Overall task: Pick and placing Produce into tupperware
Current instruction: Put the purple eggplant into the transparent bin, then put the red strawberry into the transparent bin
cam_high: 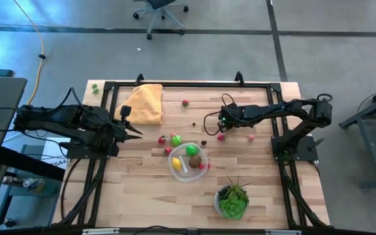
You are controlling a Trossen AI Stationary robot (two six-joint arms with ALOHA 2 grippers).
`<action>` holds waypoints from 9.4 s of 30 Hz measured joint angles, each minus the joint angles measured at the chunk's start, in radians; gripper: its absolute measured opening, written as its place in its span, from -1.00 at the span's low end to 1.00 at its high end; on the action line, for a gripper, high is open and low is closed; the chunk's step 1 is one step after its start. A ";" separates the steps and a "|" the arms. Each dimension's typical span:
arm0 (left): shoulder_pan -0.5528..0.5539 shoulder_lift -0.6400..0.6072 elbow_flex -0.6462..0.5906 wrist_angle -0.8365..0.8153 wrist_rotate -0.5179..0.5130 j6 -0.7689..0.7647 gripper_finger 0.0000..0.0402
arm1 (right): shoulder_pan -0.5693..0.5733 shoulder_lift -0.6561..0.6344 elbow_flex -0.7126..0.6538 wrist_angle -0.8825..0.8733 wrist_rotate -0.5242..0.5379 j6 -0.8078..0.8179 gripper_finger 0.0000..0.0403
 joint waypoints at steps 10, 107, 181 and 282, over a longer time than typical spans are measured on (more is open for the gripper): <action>0.000 0.000 0.000 0.000 0.000 0.000 -0.75 | 0.065 -0.176 0.157 -0.023 -0.061 -0.200 -0.23; 0.000 0.000 0.000 0.000 0.000 0.000 -0.75 | 0.191 0.069 0.614 -0.377 -0.301 -0.563 -0.06; 0.000 0.000 0.000 0.000 0.000 0.000 -0.75 | 0.099 0.083 0.105 -0.061 -0.450 -0.972 -0.06; 0.000 0.000 0.000 0.000 0.000 0.000 -0.75 | 0.326 0.453 0.749 -0.135 -0.654 -0.891 -0.31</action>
